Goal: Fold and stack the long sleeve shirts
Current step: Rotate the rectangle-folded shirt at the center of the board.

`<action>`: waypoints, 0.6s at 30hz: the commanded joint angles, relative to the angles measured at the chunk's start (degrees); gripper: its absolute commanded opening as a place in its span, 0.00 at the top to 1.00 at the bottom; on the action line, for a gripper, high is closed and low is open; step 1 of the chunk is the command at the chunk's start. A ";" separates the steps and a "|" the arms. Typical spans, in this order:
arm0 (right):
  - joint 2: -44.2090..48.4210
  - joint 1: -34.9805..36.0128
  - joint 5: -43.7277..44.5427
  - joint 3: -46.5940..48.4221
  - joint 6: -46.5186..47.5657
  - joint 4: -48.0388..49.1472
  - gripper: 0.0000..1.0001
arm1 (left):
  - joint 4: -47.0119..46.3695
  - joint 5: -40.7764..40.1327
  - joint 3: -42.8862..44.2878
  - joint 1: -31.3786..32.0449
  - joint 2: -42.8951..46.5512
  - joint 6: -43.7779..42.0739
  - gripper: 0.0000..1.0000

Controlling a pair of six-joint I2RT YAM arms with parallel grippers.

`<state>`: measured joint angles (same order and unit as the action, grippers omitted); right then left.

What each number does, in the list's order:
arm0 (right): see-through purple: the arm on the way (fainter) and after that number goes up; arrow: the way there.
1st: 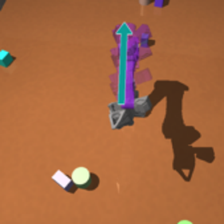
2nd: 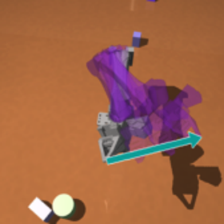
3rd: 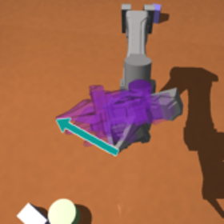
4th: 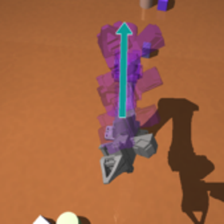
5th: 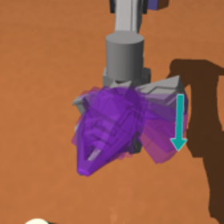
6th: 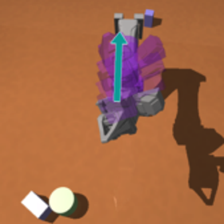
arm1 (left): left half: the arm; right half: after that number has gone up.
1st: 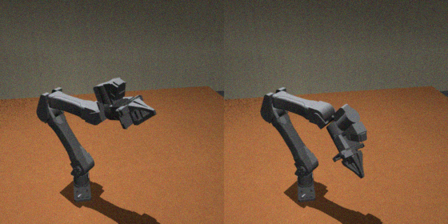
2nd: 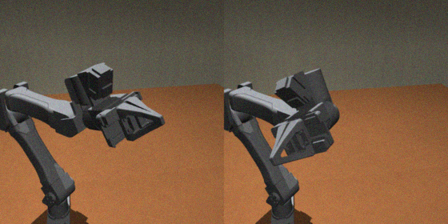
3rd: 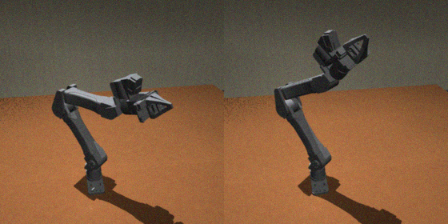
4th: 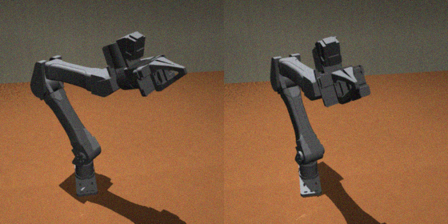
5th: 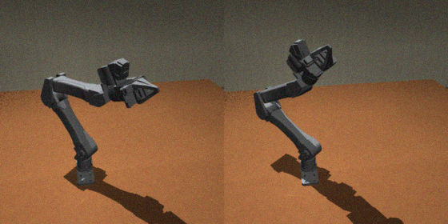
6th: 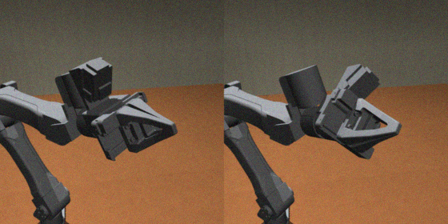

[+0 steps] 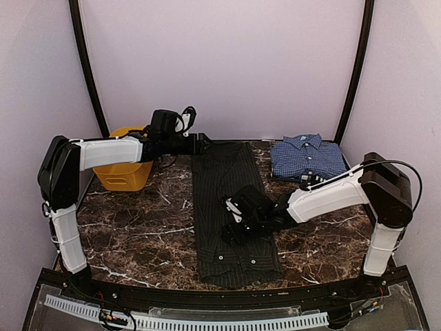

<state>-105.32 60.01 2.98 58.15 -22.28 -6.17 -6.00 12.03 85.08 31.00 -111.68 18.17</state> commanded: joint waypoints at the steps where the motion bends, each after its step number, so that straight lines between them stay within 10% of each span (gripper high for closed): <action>1: -4.13 -1.44 -1.09 2.86 -0.30 1.92 0.29 | -2.86 -2.42 -12.27 -0.11 9.69 0.31 0.24; 10: -12.69 -4.58 -0.53 15.40 -1.28 -0.83 0.28 | -2.88 -3.50 -34.02 1.57 26.17 2.62 0.23; 18: 1.58 -4.82 -2.19 5.87 8.75 1.07 0.25 | -10.51 0.02 -55.01 7.80 38.94 2.71 0.23</action>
<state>-112.44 55.09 2.61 69.19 -19.14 -4.80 -11.42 10.76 38.74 35.59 -79.13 20.38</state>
